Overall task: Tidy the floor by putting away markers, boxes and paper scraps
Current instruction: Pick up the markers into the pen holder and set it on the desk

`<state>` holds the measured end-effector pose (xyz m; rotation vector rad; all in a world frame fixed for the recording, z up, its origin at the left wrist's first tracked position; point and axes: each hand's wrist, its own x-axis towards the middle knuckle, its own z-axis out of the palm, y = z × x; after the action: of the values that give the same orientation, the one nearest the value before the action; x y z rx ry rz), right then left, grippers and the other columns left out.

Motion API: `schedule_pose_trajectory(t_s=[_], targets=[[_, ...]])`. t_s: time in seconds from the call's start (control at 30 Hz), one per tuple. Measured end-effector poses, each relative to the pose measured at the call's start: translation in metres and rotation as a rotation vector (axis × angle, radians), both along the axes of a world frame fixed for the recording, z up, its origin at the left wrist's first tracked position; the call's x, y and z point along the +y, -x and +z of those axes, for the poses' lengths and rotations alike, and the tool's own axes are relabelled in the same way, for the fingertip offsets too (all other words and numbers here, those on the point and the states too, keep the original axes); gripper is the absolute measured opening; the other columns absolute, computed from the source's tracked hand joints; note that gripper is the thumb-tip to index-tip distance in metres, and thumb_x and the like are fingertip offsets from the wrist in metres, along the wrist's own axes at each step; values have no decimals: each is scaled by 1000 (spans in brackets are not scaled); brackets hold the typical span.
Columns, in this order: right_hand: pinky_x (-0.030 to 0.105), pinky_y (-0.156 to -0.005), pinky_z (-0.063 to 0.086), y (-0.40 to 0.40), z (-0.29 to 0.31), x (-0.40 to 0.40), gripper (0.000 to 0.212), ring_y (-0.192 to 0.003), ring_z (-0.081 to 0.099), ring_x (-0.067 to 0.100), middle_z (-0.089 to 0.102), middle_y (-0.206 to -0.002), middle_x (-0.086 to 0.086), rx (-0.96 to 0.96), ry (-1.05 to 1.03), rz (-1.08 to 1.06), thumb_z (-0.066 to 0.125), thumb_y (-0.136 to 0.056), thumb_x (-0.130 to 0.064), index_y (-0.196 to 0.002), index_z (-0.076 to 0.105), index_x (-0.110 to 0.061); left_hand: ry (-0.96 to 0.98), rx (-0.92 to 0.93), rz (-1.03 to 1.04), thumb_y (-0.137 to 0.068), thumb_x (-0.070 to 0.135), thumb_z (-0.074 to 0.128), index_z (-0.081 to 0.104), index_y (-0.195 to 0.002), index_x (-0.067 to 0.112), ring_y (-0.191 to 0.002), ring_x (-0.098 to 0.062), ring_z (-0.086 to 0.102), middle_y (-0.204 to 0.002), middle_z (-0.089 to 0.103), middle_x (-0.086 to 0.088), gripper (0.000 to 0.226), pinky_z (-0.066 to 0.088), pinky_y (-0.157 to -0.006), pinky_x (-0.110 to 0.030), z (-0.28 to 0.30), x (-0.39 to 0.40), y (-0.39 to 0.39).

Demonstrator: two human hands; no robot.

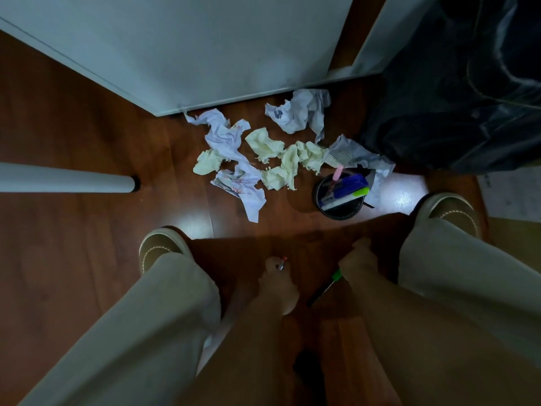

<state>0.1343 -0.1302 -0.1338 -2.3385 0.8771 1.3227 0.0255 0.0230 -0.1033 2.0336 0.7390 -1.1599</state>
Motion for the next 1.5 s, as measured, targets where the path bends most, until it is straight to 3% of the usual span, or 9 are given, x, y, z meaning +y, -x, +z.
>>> schedule_pose_trajectory(t_s=[0.13,0.23,0.37,0.57,0.77,0.97,1.2,1.4,1.5], targets=[[39,-94,49,-3,7,0,65,-118,55,37,53,-132,18,-31,-86,-101,68,-81,-6,-138,38,-10,17,-317,147,-98,7,51,45,-144,11,-114,-1,42,-141,27,-3,47,23,-100,2,12,15,-10],[33,-84,52,-3,18,7,49,-107,59,31,59,-121,14,-82,-170,-81,72,-79,-9,-124,53,-12,-5,-502,353,-88,-1,66,60,-131,6,-93,4,54,-128,38,-3,44,51,-96,-21,11,22,-16],[29,-77,50,-10,34,7,17,-91,59,24,64,-108,13,-116,-300,99,66,-86,-8,-103,65,-9,-74,-596,449,-85,4,70,70,-118,15,-102,-17,63,-120,56,-5,35,53,-91,-26,20,23,-41],[26,-60,52,-41,93,-11,8,-63,62,15,63,-82,1,-197,-323,206,58,-93,-17,-97,65,-15,145,-421,542,-99,21,51,40,-116,30,-78,-19,64,-90,64,-1,23,54,-74,-37,58,17,-73],[22,-59,44,-69,163,-15,12,-64,58,10,65,-74,-3,-473,-432,200,68,-87,-19,-92,74,-10,201,-256,593,-103,27,39,49,-106,15,-53,-16,55,-70,60,-5,15,44,-56,-30,103,21,-94],[18,-64,49,-82,203,-5,2,-70,62,11,70,-82,-2,-733,-415,257,71,-81,-15,-80,73,-14,308,-144,607,-101,26,47,50,-119,17,-62,-18,65,-86,64,-9,20,51,-51,-28,144,16,-118],[22,-74,43,-58,170,-10,18,-90,60,17,63,-105,6,-592,-373,377,67,-88,-22,-104,71,-14,99,-206,373,-95,16,55,66,-109,11,-69,-21,72,-91,72,-10,19,59,-74,-33,151,8,-147],[38,-85,53,-59,147,-6,25,-93,63,23,62,-114,8,-569,-363,66,56,-91,-26,-114,63,-20,-37,-260,309,-91,19,56,69,-102,14,-100,-34,69,-101,73,-18,18,54,-91,-42,139,3,-168],[31,-81,49,-67,139,-9,24,-93,62,26,65,-111,13,-500,-370,-57,50,-94,-21,-113,65,-17,-74,-297,315,-92,21,53,63,-115,14,-109,-33,63,-113,69,-14,25,49,-94,-35,135,0,-174]])
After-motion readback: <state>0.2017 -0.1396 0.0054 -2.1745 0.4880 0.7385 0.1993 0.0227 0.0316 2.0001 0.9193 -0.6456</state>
